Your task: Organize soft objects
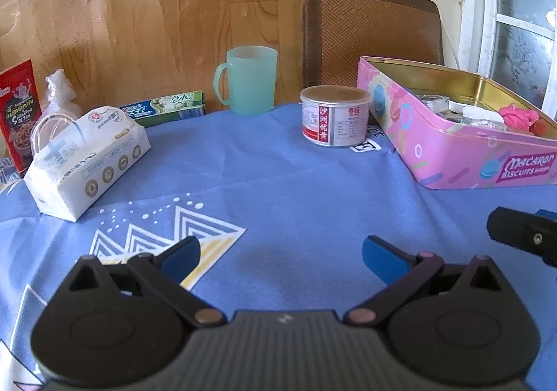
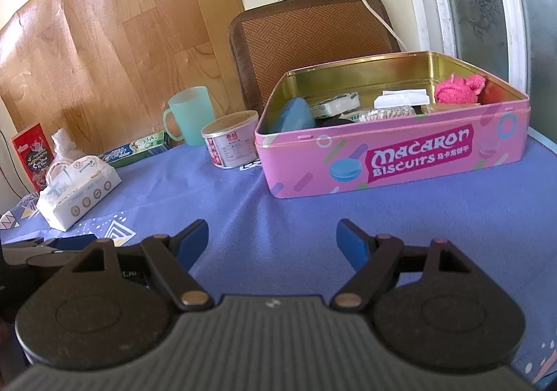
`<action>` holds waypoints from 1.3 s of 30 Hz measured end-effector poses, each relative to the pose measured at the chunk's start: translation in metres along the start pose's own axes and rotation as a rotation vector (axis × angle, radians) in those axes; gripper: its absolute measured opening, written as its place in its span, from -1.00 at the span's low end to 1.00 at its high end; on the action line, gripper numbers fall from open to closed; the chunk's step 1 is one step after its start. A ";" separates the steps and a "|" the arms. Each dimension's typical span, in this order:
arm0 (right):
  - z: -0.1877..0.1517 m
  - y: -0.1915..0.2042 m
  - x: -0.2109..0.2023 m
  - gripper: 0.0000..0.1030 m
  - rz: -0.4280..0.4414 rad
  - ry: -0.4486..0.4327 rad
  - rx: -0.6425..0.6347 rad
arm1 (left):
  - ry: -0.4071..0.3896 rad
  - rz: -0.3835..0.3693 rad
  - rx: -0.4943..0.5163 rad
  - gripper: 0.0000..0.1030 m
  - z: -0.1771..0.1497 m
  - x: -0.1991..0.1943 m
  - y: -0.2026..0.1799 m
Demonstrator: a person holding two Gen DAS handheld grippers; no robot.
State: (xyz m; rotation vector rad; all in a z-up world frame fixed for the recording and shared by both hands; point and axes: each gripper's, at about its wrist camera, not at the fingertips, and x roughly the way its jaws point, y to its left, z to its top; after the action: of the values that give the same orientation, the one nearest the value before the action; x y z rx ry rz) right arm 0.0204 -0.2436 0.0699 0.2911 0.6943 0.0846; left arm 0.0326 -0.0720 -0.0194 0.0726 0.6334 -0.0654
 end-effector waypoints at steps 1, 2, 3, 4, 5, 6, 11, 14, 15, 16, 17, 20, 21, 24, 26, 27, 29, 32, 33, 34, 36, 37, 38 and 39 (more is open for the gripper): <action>0.000 0.000 0.000 0.60 0.000 0.000 0.000 | 0.000 0.001 -0.004 1.00 0.000 0.000 0.001; 0.000 0.000 0.000 0.60 -0.001 0.001 0.000 | 0.000 0.004 -0.006 1.00 0.000 0.000 0.001; 0.000 0.000 0.000 0.60 0.000 0.002 -0.001 | 0.000 0.007 -0.007 1.00 0.000 0.001 0.002; 0.001 0.000 0.000 0.60 0.001 0.003 -0.003 | 0.001 0.010 -0.006 0.99 0.000 0.001 0.002; 0.001 -0.001 0.000 0.60 0.002 0.001 -0.004 | 0.003 0.010 -0.005 1.00 0.000 0.002 0.002; 0.002 0.000 0.000 0.60 0.002 -0.001 -0.006 | 0.004 0.011 -0.003 1.00 -0.001 0.002 0.002; 0.002 0.000 0.002 0.60 0.003 0.000 -0.012 | 0.012 0.008 0.002 1.00 -0.001 0.003 0.001; 0.002 0.001 0.002 0.60 -0.004 -0.017 -0.021 | 0.012 0.009 0.003 1.00 -0.001 0.002 0.001; 0.003 0.000 0.001 0.60 -0.007 -0.023 -0.023 | 0.012 0.007 0.002 1.00 -0.001 0.002 0.001; 0.003 -0.001 0.001 0.62 -0.008 -0.028 -0.022 | 0.012 0.004 0.002 1.00 0.000 0.002 0.001; 0.003 -0.002 0.001 0.63 -0.007 -0.030 -0.018 | 0.014 0.001 0.001 1.00 0.000 0.002 0.001; 0.001 -0.006 0.002 0.64 -0.012 -0.028 0.000 | 0.028 -0.012 -0.003 1.00 0.000 0.001 0.000; 0.001 -0.006 0.002 0.64 -0.012 -0.028 0.000 | 0.033 -0.015 -0.004 1.00 0.001 0.002 0.000; 0.002 -0.005 0.001 0.64 -0.007 -0.035 -0.001 | 0.035 -0.020 -0.007 1.00 0.001 0.001 0.000; 0.002 -0.005 0.000 0.64 -0.002 -0.039 0.001 | 0.034 -0.021 -0.006 1.00 0.001 0.000 0.000; 0.003 -0.005 0.000 0.64 0.000 -0.040 0.003 | 0.033 -0.020 -0.005 1.00 0.001 0.000 0.000; 0.003 -0.006 0.000 0.64 0.004 -0.040 0.007 | 0.031 -0.017 -0.002 1.00 0.000 -0.001 0.000; 0.002 -0.006 0.000 0.64 0.010 -0.036 0.008 | 0.032 -0.019 0.003 1.00 0.000 -0.001 -0.001; 0.002 -0.006 0.000 0.64 0.013 -0.035 0.009 | 0.033 -0.020 0.005 1.00 0.000 -0.001 -0.002; 0.003 -0.006 -0.001 0.63 0.015 -0.035 0.009 | 0.032 -0.021 0.007 1.00 0.000 -0.001 -0.002; 0.003 -0.006 -0.002 0.63 0.016 -0.039 0.005 | 0.033 -0.022 0.011 1.00 0.000 -0.002 -0.003; 0.002 -0.005 -0.002 0.63 0.015 -0.041 0.000 | 0.034 -0.021 0.012 1.00 0.000 -0.002 -0.003; 0.002 -0.005 -0.002 0.63 0.017 -0.040 -0.004 | 0.034 -0.019 0.013 1.00 0.000 -0.002 -0.004; 0.002 -0.005 -0.001 0.63 0.021 -0.038 -0.005 | 0.034 -0.016 0.013 1.00 0.000 -0.002 -0.004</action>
State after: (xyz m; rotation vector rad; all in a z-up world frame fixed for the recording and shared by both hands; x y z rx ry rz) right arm 0.0207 -0.2495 0.0710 0.2950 0.6535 0.1004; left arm 0.0308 -0.0759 -0.0180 0.0811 0.6675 -0.0840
